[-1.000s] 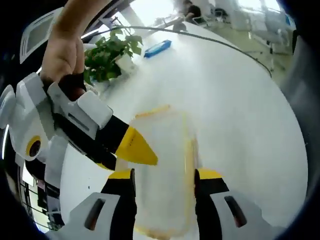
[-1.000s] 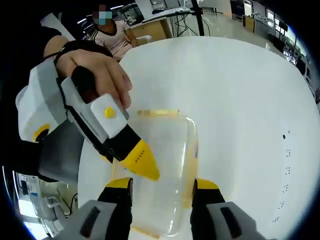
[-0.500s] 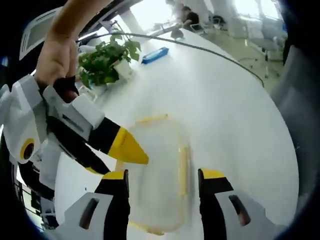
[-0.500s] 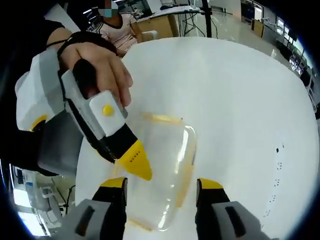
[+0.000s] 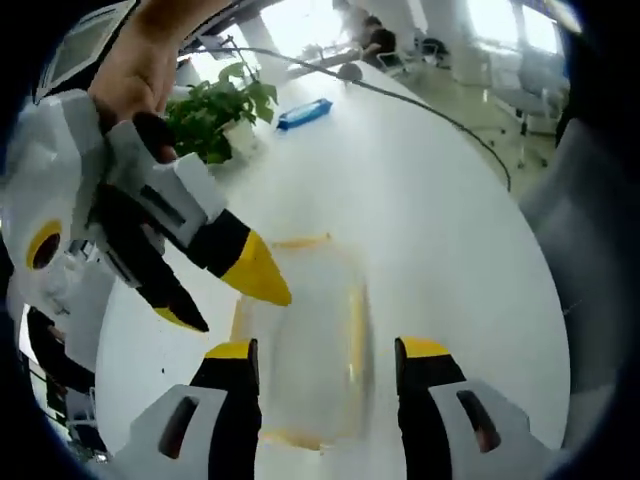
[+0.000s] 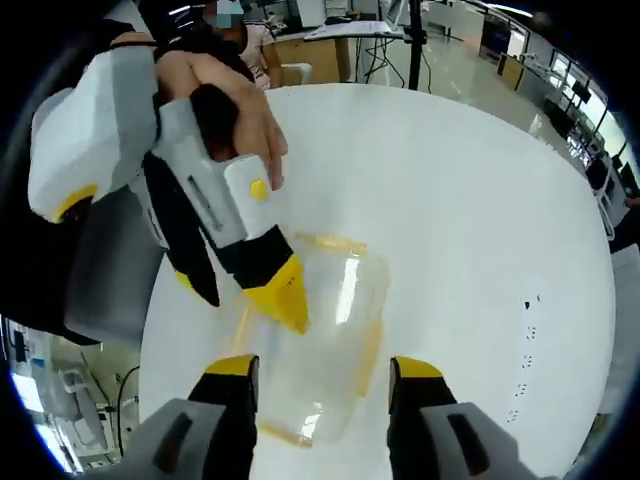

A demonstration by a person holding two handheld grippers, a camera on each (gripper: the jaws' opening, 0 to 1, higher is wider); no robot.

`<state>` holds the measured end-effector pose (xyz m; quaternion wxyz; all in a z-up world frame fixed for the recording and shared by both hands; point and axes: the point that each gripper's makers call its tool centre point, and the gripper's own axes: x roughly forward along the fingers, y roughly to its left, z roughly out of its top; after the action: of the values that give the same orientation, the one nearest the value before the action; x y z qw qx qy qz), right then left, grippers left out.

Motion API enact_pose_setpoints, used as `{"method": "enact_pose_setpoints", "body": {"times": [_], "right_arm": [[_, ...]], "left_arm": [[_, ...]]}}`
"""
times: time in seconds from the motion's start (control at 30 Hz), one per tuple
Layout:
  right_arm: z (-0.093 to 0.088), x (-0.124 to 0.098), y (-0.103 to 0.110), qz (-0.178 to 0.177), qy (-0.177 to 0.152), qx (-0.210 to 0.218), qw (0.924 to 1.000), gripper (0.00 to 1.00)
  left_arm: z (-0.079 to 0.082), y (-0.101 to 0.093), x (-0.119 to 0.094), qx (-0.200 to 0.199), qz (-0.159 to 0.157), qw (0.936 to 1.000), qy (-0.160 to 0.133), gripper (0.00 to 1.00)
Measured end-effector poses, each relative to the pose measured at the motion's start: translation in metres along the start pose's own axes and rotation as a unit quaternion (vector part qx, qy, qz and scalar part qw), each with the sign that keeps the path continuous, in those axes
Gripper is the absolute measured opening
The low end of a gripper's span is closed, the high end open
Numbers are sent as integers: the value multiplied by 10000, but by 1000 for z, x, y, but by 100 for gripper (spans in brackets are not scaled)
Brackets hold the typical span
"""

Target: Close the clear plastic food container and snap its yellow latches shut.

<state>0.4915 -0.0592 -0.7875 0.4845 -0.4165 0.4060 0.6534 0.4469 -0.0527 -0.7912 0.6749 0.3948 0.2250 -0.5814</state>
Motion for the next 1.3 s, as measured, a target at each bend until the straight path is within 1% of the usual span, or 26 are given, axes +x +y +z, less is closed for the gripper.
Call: {"method": "enact_pose_setpoints", "body": {"times": [0.07,0.13,0.17,0.23,0.27,0.33,0.4,0.43,0.5,0.57,0.67,0.73,0.77,0.8,0.83,0.9,0.93,1.0,1.03,1.07,1.1,1.13,1.17,1.2,1.23,1.3], "right_arm": [[-2,-1,-8,-374,48,-51,9993,49],[-4,-2,-5,-405,66,1,9992,47],[-5,-3,-4,-394,60,-2,9992,47],[-6,-4,2,-356,11,157,9992,49],[-7,-5,5,-358,-20,193,9992,49],[-7,-5,9,-380,-58,207,9990,49],[-10,-5,13,-428,-65,229,9988,49],[-11,-3,14,-446,-86,255,9986,49],[-15,0,17,-432,-56,285,9986,50],[-19,0,16,-472,4,269,9985,50],[-20,-4,13,-592,-62,371,9975,50],[-22,-6,12,-673,-85,462,9966,51],[-22,-7,12,-700,-113,568,9959,51],[-21,-7,9,-806,-223,783,9934,51],[-21,-8,8,-882,-258,864,9920,51],[-23,-8,5,-1098,-266,1125,9872,50],[-26,-8,2,-1279,-231,1273,9833,50],[-29,-10,-1,-1525,-225,1465,9771,50],[-27,-11,-1,-1634,-328,1751,9703,49],[-26,-11,0,-1656,-369,1867,9676,49],[-25,-14,-6,-1917,-540,2276,9532,49],[-25,-14,-7,-1985,-575,2359,9495,49],[-27,-15,-7,-2059,-620,2564,9423,49],[-31,-17,-11,-2237,-669,2908,9278,49],[-34,-17,-12,-2309,-651,3014,9228,49],[-41,-16,-11,-2449,-601,3324,9088,47]], "left_arm": [[-4,3,0,-137,-239,9996,99,50],[-4,2,-2,-362,-659,9971,86,52],[-6,6,-4,-389,-711,9966,153,54],[-5,18,-6,-384,-698,9968,111,51],[-5,21,-7,-440,-800,9957,137,51],[-7,30,-6,-385,-808,9958,184,51],[-12,34,-7,-347,-857,9950,377,51],[-10,36,-7,-338,-842,9953,346,50],[-10,36,-4,-361,-911,9944,384,50],[-14,37,-3,-320,-916,9940,513,51],[-15,36,-2,-315,-898,9941,519,51],[-15,36,-1,-408,-893,9938,522,51],[-16,38,-1,-475,-814,9941,542,51],[-15,40,-1,-687,-735,9936,511,51],[-14,41,-1,-853,-699,9927,487,52],[-17,45,-3,-1214,-512,9898,537,51],[-19,45,-4,-1464,-473,9862,614,51],[-15,43,-4,-1771,-453,9819,501,53],[-16,46,-4,-1910,-315,9798,500,53],[-19,49,-5,-2004,-136,9779,574,51],[-24,55,-6,-2040,97,9764,708,48],[-27,57,-6,-2159,233,9732,762,47],[-30,61,-5,-2276,464,9692,820,47],[-31,61,-5,-2429,576,9646,856,49],[-32,60,-5,-2587,634,9597,899,51],[-36,63,-4,-2872,870,9491,960,54]]}}
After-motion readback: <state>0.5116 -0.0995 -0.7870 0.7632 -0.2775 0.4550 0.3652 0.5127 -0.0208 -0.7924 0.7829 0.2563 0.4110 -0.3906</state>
